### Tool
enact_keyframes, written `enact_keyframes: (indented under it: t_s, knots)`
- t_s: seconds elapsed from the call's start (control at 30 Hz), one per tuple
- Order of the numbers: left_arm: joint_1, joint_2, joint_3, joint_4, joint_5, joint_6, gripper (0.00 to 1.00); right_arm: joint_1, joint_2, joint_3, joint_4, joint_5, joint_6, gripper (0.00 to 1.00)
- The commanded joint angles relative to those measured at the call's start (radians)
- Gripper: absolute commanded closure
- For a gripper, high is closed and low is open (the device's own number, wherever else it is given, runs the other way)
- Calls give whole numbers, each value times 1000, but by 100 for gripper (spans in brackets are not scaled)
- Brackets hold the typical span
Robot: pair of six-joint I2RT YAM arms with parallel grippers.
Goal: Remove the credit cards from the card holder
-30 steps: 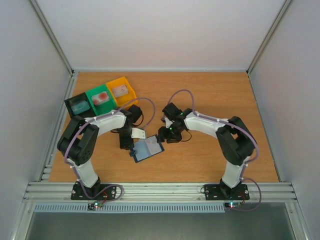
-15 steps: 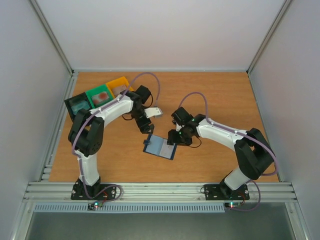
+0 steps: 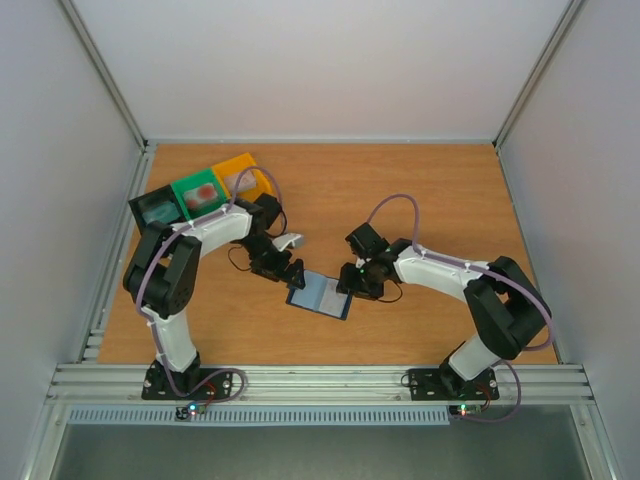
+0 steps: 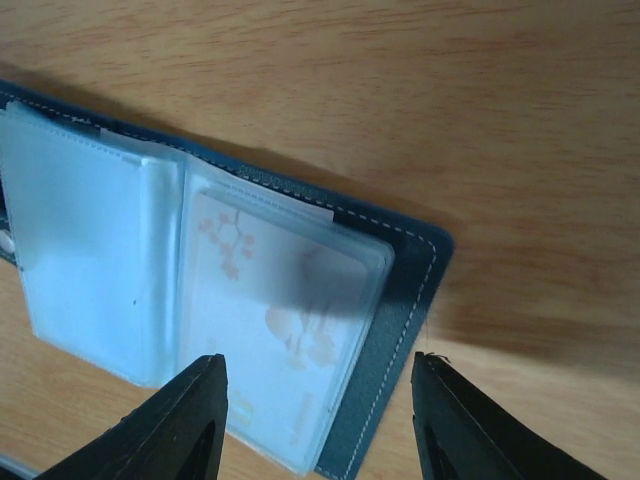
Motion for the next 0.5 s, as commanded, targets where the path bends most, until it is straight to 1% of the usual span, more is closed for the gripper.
enact_keyframes:
  t_s: [0.0, 0.13, 0.27, 0.37, 0.47]
  knots:
    - [-4, 16, -52, 94, 9, -119, 1, 6, 39, -28, 80, -35, 48, 49]
    - [-23, 47, -75, 119, 6, -115, 1, 8, 57, -41, 106, -47, 56, 49]
    - [-53, 92, -81, 153, 60, -117, 3, 7, 91, -40, 144, -76, 64, 50]
    - [-74, 96, -82, 214, 72, -120, 3, 8, 104, -38, 156, -80, 65, 51]
    - [-80, 92, -71, 249, 131, -135, 5, 8, 109, -34, 161, -85, 64, 51]
